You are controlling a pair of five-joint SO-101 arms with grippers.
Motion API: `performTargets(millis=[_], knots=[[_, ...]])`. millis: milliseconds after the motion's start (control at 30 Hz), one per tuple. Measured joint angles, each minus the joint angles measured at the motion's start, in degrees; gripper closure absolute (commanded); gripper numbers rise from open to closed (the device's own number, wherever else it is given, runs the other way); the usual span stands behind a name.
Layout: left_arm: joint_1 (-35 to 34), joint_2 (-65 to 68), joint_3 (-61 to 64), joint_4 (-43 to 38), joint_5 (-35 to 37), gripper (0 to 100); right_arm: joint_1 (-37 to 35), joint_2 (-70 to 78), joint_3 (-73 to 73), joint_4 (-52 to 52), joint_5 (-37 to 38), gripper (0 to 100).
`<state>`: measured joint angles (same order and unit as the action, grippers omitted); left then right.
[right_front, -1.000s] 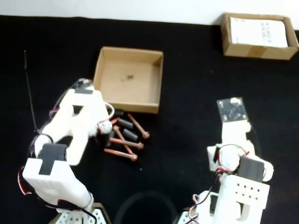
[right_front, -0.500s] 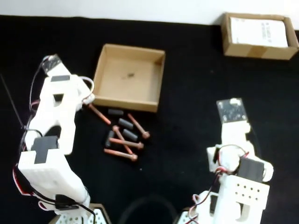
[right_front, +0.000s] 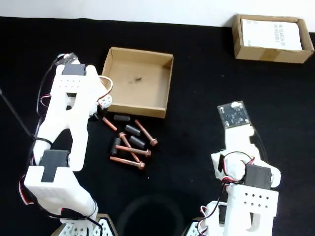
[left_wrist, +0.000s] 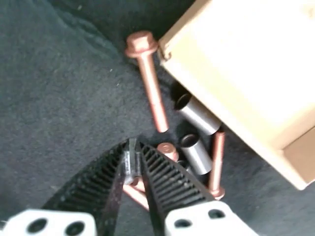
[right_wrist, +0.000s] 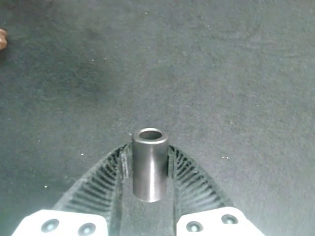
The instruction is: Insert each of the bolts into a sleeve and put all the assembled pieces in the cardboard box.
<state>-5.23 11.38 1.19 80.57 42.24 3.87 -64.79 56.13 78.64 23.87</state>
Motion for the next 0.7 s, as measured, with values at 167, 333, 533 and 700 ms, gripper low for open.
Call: performTargets(millis=[167, 333, 533, 700], knots=[[0.0, 3.5, 0.0, -0.4, 3.1, 76, -0.3, 0.0, 0.0, 0.0, 0.0, 99.1], [0.0, 7.2, 0.0, -1.8, 4.8, 78, -0.3, 0.0, 0.0, 0.0, 0.0, 99.1], [-1.8, 9.9, 0.0, -5.9, 4.9, 81, -0.3, 0.0, 0.0, 0.0, 0.0, 99.1], [-4.7, 11.3, 0.0, -7.1, 4.9, 81, -0.3, 0.0, 0.0, -0.1, 0.0, 99.1]])
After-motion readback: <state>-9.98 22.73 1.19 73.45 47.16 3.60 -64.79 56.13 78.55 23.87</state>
